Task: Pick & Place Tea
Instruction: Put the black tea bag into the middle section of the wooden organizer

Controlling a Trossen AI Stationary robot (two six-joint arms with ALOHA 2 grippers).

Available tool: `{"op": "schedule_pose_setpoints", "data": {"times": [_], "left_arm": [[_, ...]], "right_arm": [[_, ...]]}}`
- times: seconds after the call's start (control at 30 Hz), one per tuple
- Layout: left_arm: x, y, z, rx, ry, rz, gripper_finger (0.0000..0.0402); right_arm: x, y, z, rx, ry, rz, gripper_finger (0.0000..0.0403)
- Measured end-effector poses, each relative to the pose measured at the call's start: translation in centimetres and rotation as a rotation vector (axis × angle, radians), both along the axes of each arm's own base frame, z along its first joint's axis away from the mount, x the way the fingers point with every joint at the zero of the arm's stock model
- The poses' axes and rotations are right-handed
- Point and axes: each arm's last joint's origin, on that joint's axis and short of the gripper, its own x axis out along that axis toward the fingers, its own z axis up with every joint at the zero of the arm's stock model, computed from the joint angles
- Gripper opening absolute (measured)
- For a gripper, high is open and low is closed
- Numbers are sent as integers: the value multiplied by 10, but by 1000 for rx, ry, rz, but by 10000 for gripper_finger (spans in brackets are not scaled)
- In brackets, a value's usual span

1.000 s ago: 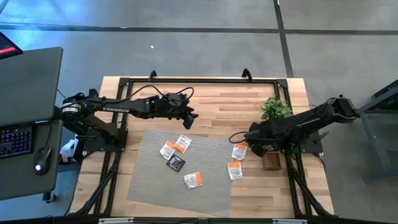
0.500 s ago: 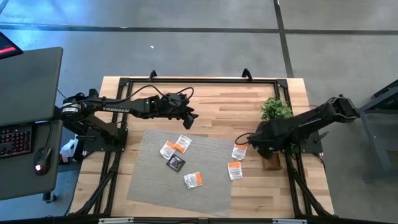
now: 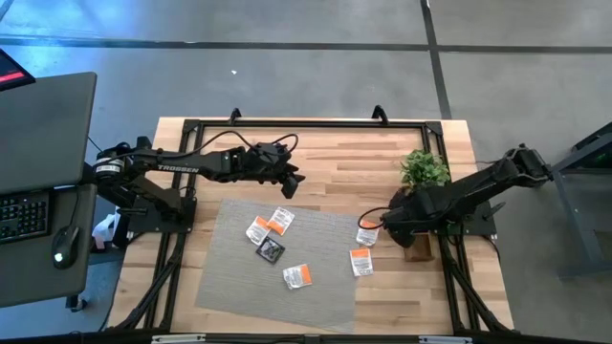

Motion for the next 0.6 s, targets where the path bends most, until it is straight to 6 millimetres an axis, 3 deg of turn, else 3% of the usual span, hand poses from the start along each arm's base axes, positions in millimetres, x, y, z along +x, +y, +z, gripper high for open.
{"op": "schedule_pose_setpoints", "data": {"times": [0.23, 0.4, 0.6], "left_arm": [[-2, 0, -3, -6, 32, -2, 205], [-2, 0, -4, -8, 43, -1, 205], [-2, 0, -4, -9, 43, -2, 205]], "right_arm": [[-15, -1, -32, 75, 82, -61, 0], [-5, 0, -10, 20, 23, -36, 0], [21, 2, 24, -104, -201, 91, 0]]}}
